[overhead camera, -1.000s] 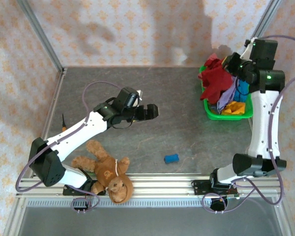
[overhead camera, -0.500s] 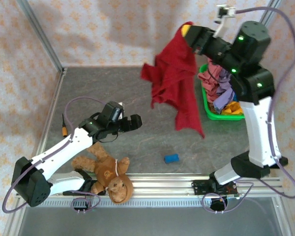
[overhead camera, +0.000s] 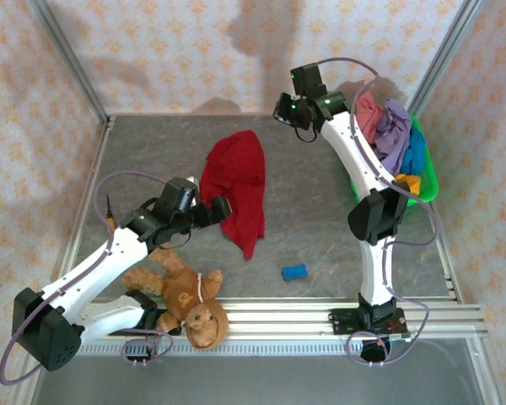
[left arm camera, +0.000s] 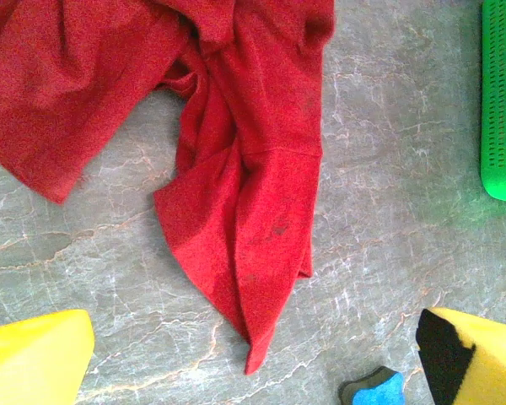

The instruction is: Fold and stack the t-shirts

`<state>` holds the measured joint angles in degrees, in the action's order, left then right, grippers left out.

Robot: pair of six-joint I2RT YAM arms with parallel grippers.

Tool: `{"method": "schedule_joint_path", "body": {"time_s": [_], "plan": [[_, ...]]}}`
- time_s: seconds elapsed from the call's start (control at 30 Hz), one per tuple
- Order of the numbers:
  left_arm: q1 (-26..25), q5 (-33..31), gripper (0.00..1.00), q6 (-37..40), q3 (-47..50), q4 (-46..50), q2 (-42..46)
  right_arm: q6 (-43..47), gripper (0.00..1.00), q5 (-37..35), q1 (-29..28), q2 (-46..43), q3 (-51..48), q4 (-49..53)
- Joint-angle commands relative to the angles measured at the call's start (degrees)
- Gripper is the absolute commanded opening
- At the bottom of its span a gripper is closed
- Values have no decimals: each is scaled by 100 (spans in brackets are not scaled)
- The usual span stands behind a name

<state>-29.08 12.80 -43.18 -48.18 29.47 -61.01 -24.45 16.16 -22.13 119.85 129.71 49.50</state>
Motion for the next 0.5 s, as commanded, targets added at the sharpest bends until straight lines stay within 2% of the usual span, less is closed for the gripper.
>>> {"method": "schedule_joint_path", "body": {"time_s": [0.0, 0.1, 0.3, 0.47], "plan": [[35, -114, 99, 246, -51, 102, -93, -144, 20, -7, 146, -160, -194, 262], [35, 40, 99, 492, -321, 219, -533, -51, 24, 9, 174, -162, -347, 385], [25, 172, 92, 940, -930, 346, -1735, 198, 31, -8, 200, -369, -854, 714], [-76, 525, 71, 1095, -1532, 82, -2941, 175, 36, 130, 325, -1051, -1980, 281]]}}
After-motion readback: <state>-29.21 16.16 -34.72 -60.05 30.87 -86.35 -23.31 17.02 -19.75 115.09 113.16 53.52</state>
